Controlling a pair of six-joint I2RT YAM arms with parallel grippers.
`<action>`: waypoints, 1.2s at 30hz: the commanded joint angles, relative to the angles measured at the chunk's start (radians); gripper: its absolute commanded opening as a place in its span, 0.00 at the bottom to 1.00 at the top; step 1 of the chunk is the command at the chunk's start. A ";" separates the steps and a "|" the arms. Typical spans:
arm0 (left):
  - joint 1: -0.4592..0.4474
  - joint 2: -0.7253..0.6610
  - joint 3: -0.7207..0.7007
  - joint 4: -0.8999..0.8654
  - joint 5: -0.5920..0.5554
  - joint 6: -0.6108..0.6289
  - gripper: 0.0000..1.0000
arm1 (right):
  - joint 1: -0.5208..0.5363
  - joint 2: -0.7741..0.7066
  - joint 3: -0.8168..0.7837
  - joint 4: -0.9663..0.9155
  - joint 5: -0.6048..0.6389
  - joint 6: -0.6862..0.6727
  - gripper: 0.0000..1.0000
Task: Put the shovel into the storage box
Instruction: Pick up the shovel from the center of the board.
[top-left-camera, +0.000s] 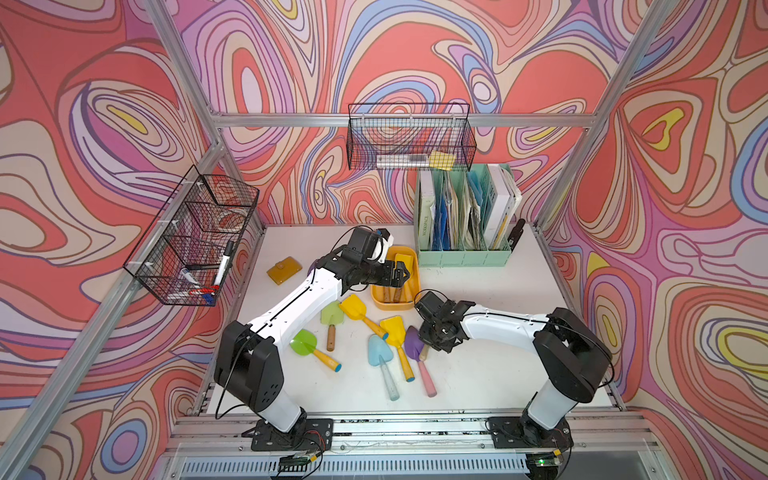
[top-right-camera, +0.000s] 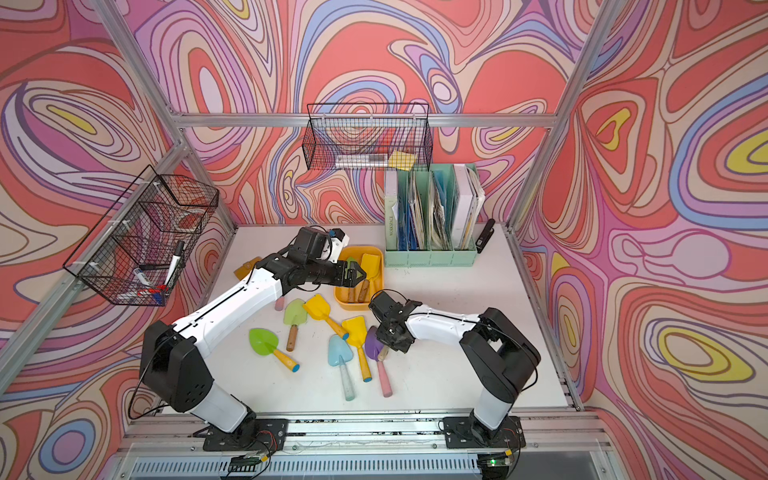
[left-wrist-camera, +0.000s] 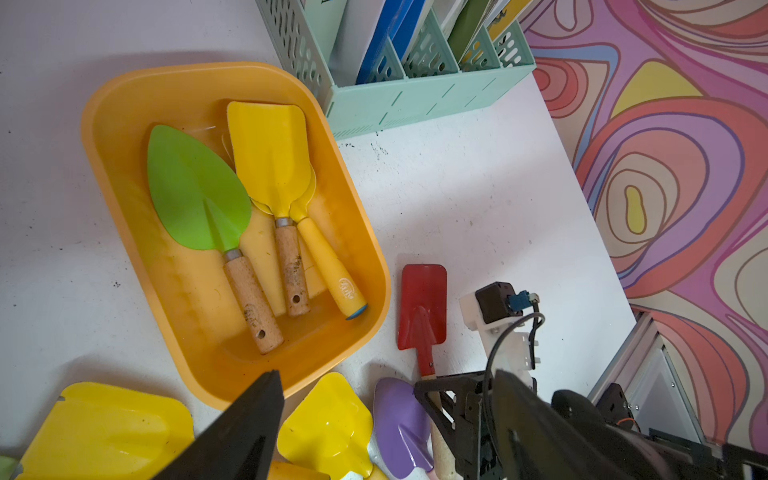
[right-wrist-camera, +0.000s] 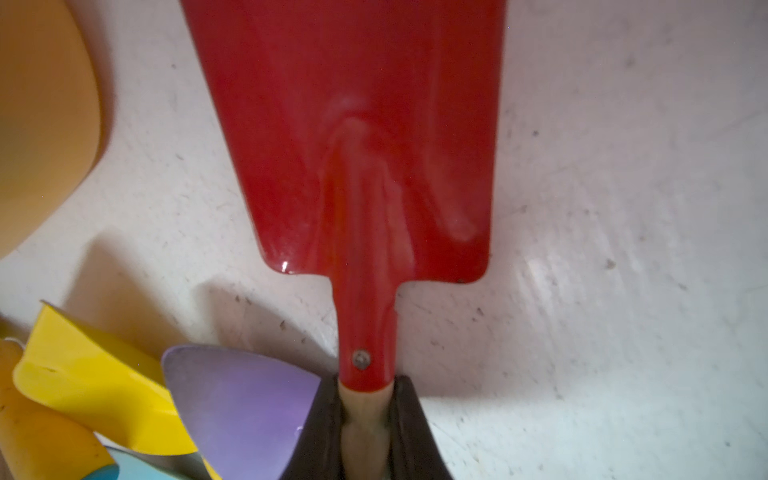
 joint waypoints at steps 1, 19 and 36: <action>-0.006 0.012 0.034 0.000 0.030 -0.002 0.84 | 0.005 -0.037 0.009 -0.048 0.051 -0.013 0.00; -0.006 0.052 0.001 0.097 0.208 -0.105 0.83 | 0.004 -0.260 0.120 -0.080 -0.045 -0.621 0.00; -0.006 0.021 -0.080 0.164 0.183 -0.139 0.67 | 0.001 -0.187 0.260 -0.101 -0.087 -0.649 0.00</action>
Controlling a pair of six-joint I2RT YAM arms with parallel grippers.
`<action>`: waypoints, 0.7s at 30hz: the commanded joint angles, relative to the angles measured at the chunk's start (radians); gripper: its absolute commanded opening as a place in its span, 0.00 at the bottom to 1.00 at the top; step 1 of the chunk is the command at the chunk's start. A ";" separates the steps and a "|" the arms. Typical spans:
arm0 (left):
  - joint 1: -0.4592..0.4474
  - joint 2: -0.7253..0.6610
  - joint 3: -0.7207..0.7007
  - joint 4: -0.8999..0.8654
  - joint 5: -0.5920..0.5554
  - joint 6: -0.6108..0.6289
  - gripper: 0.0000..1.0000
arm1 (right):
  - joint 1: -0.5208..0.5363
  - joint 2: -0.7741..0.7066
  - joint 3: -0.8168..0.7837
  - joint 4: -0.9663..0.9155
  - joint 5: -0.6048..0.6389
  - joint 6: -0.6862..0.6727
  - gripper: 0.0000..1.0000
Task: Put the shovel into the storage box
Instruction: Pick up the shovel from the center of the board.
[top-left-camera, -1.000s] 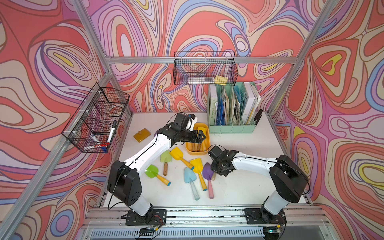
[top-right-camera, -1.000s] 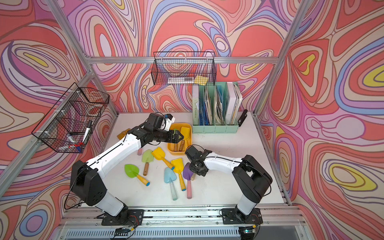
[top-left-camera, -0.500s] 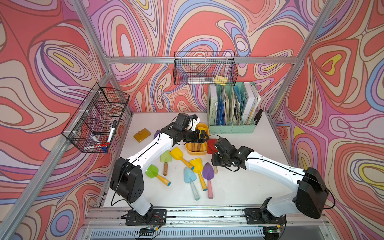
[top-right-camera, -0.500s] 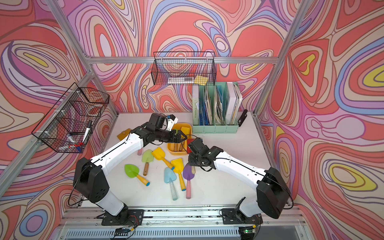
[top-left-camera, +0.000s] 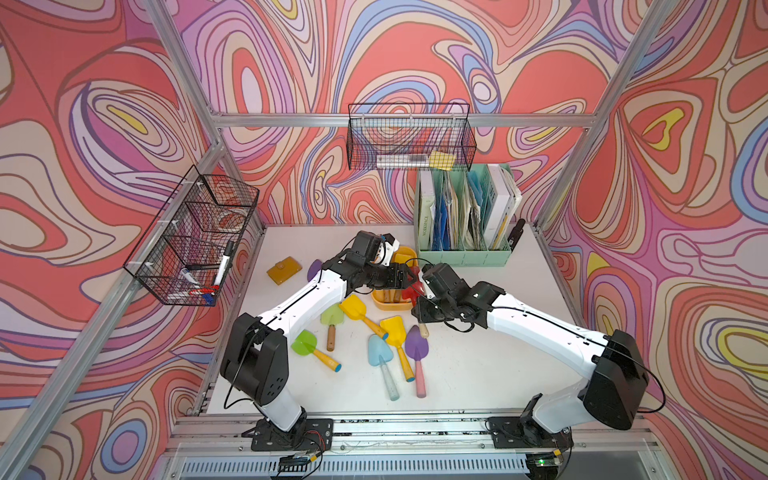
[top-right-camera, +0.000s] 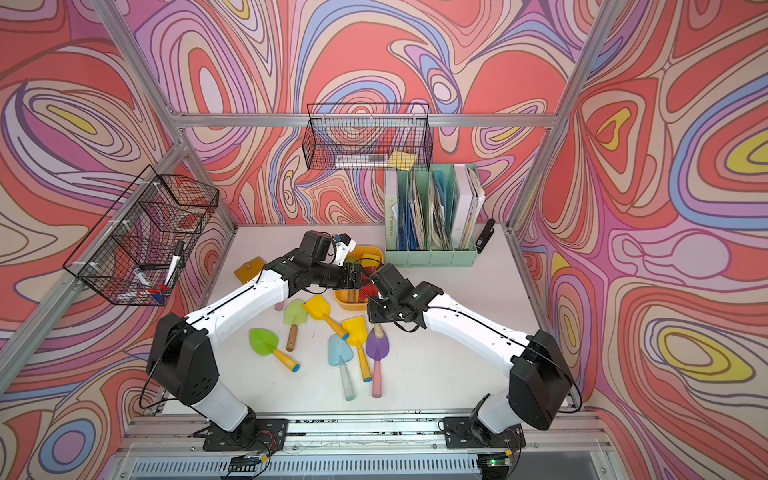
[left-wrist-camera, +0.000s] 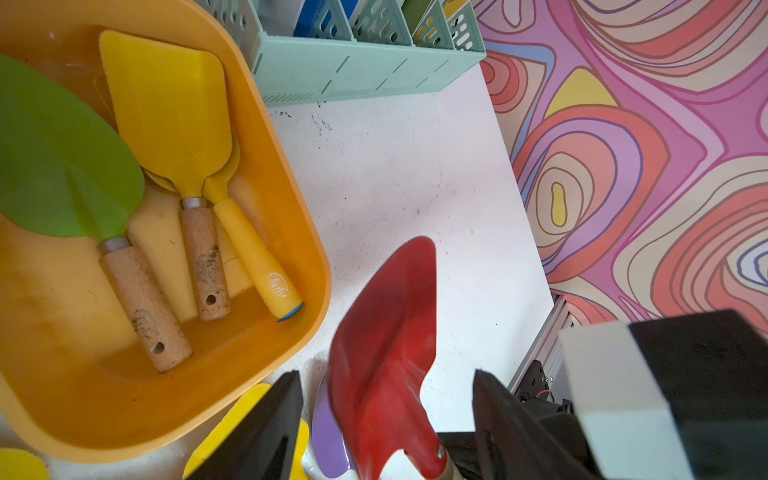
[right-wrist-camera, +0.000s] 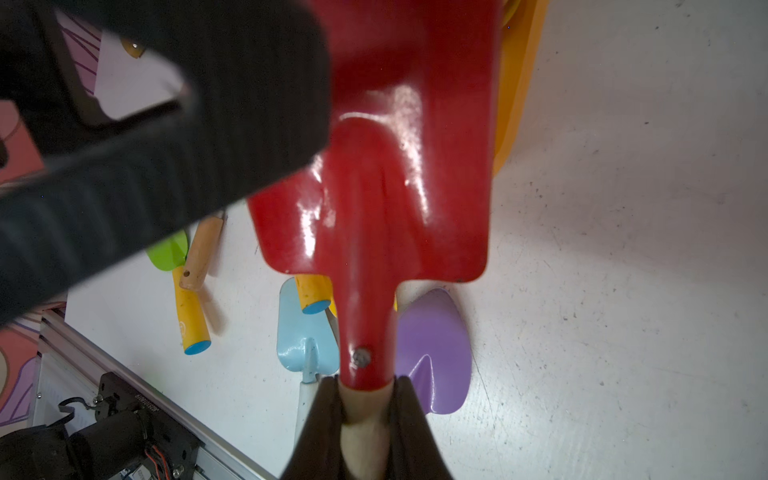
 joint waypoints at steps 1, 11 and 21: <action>-0.006 -0.027 -0.025 0.050 0.004 -0.019 0.65 | -0.001 0.014 0.033 0.002 -0.005 -0.013 0.00; -0.006 -0.049 -0.088 0.179 0.035 -0.091 0.42 | -0.044 -0.016 0.036 0.049 -0.071 -0.010 0.00; -0.006 -0.065 -0.108 0.233 0.036 -0.119 0.21 | -0.069 -0.028 0.023 0.072 -0.112 -0.005 0.00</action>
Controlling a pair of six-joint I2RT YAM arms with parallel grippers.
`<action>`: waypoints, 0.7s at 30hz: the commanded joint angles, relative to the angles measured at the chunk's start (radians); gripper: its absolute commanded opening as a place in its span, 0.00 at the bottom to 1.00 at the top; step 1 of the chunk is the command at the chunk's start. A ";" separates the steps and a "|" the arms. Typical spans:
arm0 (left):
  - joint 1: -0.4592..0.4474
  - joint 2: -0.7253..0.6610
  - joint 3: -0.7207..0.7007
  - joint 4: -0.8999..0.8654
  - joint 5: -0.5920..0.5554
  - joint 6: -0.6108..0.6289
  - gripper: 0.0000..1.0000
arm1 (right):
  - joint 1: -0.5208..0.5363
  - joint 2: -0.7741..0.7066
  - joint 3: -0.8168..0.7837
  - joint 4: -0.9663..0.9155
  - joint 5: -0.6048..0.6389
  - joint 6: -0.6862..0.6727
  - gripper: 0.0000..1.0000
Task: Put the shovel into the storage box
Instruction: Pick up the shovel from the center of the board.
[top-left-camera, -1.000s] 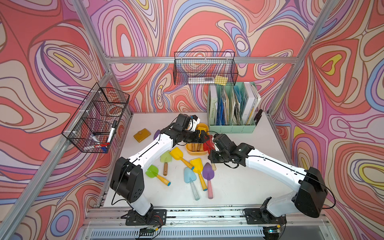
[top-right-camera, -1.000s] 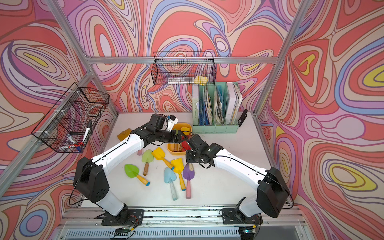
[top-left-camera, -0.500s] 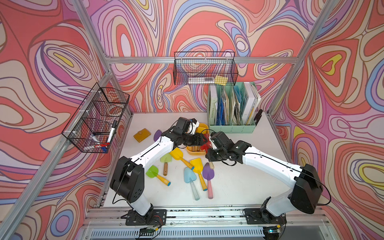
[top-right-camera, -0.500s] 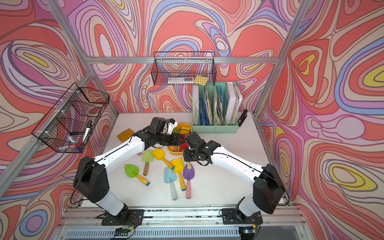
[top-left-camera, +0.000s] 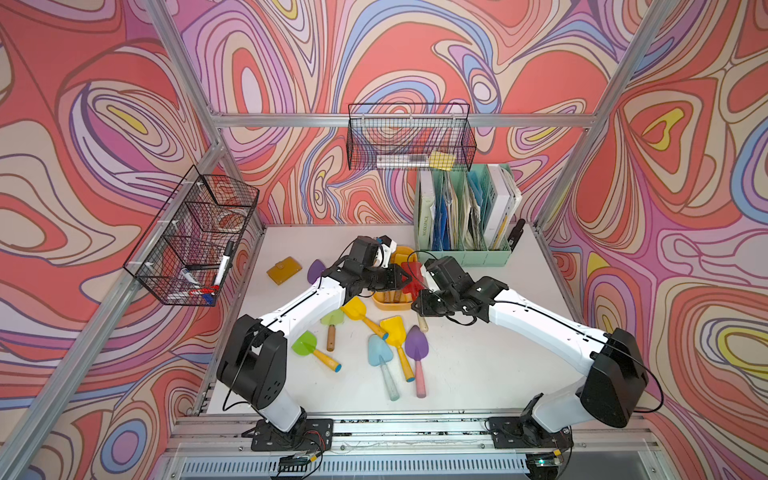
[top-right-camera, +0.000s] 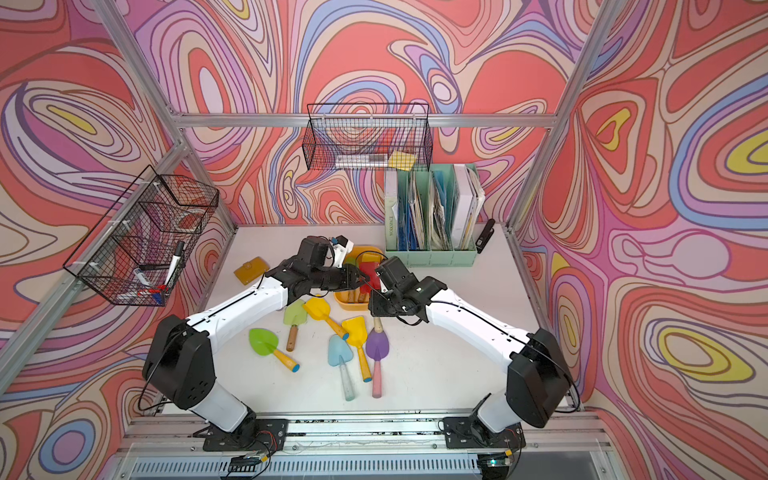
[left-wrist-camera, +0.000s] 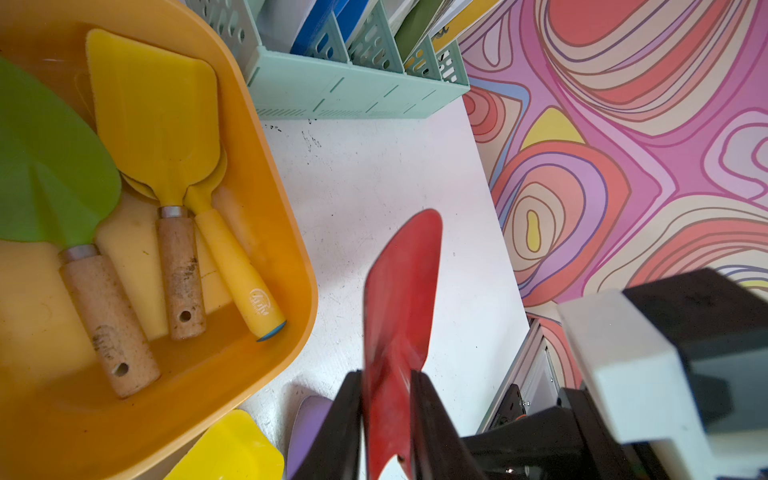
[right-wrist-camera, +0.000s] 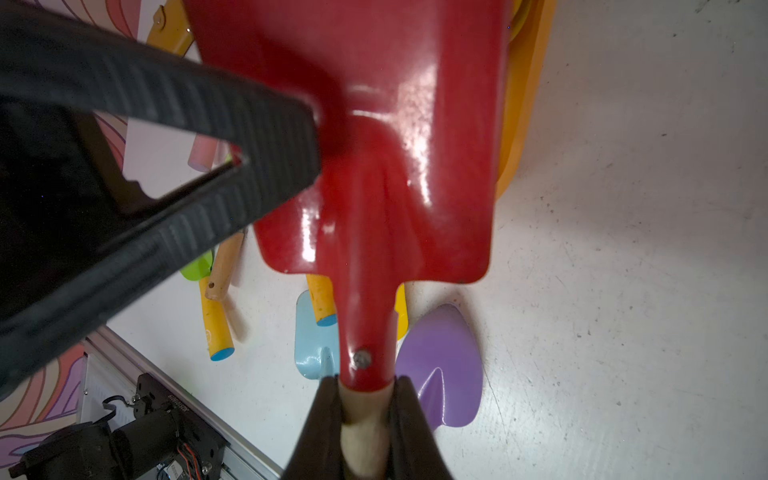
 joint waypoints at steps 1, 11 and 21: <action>-0.007 -0.037 -0.009 0.051 0.017 -0.007 0.19 | -0.010 -0.033 0.009 0.046 -0.029 -0.004 0.00; -0.007 -0.024 -0.013 0.064 0.021 -0.013 0.02 | -0.018 -0.032 0.008 0.056 -0.044 0.001 0.00; 0.012 0.002 0.001 0.064 -0.001 0.003 0.00 | -0.028 -0.059 0.011 0.039 -0.025 0.008 0.47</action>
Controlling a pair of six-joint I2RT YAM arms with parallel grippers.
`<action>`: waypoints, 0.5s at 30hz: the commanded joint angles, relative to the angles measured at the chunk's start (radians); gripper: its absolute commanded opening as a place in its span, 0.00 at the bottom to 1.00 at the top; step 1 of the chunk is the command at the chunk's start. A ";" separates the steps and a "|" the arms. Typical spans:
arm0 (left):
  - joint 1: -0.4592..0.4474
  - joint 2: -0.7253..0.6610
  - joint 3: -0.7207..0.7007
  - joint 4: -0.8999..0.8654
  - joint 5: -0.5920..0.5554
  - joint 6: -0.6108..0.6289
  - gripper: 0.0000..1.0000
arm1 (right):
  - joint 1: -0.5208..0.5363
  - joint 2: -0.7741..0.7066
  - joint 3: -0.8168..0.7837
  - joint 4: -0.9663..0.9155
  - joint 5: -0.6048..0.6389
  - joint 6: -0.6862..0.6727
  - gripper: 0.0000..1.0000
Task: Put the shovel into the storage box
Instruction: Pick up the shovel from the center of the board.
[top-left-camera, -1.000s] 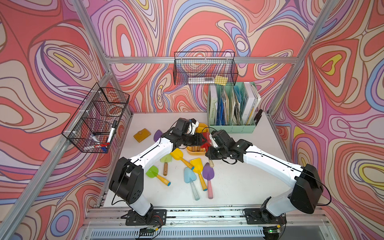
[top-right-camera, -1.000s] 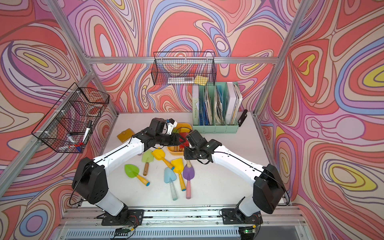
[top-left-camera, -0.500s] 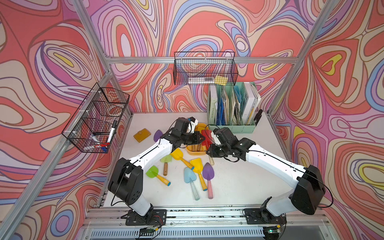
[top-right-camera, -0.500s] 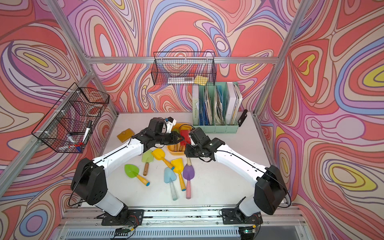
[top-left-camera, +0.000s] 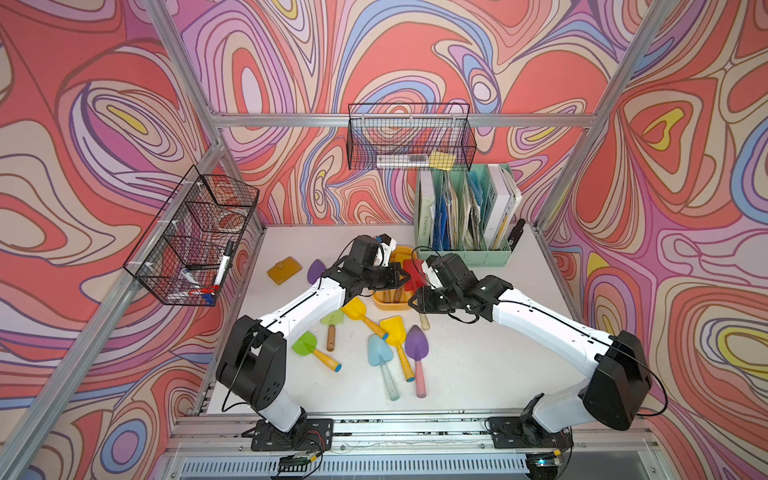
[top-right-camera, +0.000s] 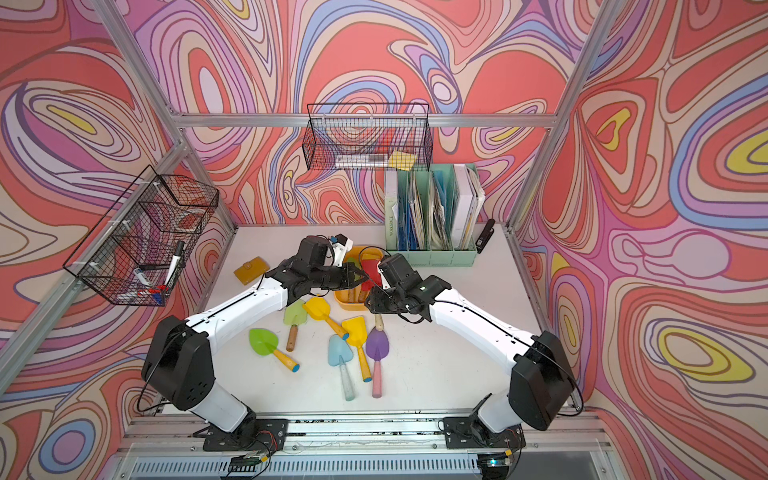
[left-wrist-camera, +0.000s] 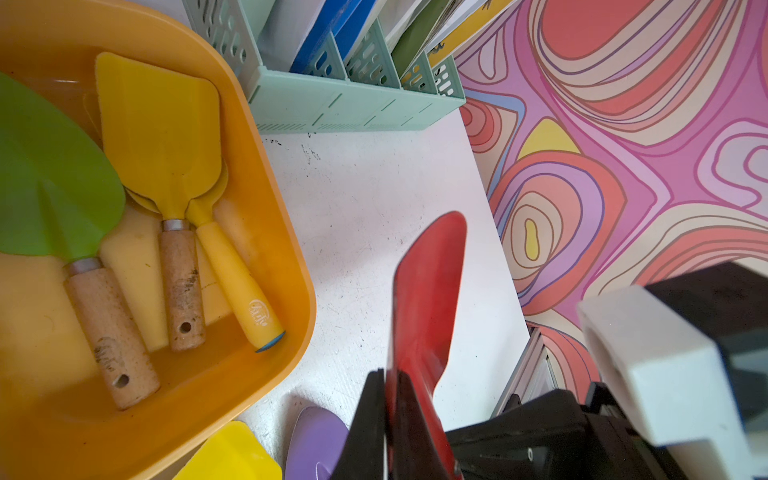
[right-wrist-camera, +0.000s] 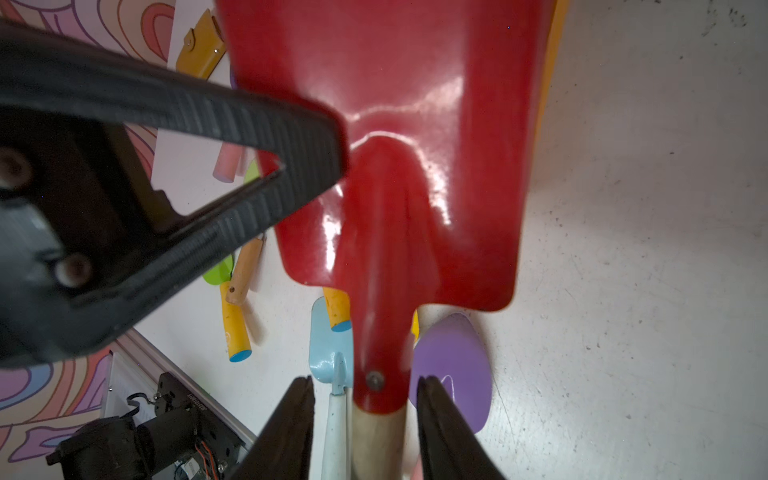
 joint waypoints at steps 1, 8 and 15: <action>0.020 0.013 0.015 0.034 0.017 0.014 0.00 | -0.012 -0.045 0.009 0.010 0.006 -0.002 0.48; 0.095 0.083 0.114 -0.024 0.029 0.089 0.00 | -0.024 -0.092 -0.019 -0.002 0.013 -0.002 0.49; 0.142 0.206 0.285 -0.156 0.034 0.222 0.00 | -0.034 -0.118 -0.045 -0.009 0.020 -0.005 0.49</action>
